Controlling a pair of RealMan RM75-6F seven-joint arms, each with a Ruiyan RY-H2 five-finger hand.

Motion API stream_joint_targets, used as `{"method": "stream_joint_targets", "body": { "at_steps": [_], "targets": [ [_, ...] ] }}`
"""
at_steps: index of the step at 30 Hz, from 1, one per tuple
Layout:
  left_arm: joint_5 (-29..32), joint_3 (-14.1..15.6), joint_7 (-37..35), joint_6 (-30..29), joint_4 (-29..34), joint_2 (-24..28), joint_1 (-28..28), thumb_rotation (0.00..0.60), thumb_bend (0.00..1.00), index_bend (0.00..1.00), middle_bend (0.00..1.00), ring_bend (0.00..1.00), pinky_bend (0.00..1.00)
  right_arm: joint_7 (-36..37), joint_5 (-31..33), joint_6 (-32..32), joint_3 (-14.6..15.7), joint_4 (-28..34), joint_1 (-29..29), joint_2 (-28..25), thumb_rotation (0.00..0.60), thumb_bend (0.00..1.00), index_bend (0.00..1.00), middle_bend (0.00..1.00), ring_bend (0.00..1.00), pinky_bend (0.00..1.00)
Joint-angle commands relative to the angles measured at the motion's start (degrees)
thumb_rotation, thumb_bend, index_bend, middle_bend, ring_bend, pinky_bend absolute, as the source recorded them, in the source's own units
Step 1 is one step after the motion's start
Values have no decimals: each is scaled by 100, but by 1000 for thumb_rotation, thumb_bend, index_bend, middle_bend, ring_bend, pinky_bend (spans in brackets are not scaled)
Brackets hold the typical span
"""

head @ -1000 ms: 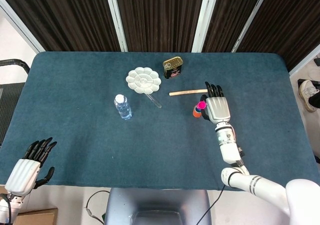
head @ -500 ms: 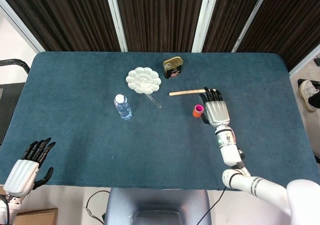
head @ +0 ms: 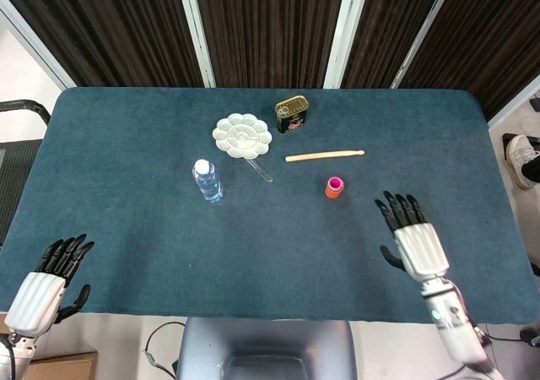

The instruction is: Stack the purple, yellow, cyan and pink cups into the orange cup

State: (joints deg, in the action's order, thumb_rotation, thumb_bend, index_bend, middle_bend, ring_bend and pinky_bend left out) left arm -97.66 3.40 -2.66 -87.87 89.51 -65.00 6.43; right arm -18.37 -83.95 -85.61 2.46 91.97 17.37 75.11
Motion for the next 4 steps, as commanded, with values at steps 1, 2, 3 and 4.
{"method": "stream_joint_targets", "body": {
  "at_steps": [1, 2, 3, 4],
  "targets": [
    [-40, 17, 73, -4, 31, -29, -7, 600, 458, 0, 0, 0, 74, 863, -420, -753, 490, -653, -869, -346, 600, 402, 0, 0, 0, 0],
    [-62, 25, 111, -10, 34, -36, -10, 600, 458, 0, 0, 0, 74, 915, -425, -691, 475, -638, -853, -397, 600, 402, 0, 0, 0, 0],
    [-89, 34, 159, -21, 38, -47, -16, 600, 458, 0, 0, 0, 74, 995, -409, -645, 431, -612, -847, -438, 600, 402, 0, 0, 0, 0],
    [-102, 38, 182, -25, 47, -55, -19, 600, 458, 0, 0, 0, 74, 1011, -376, -610, 395, -604, -852, -450, 600, 402, 0, 0, 0, 0]
  ]
}}
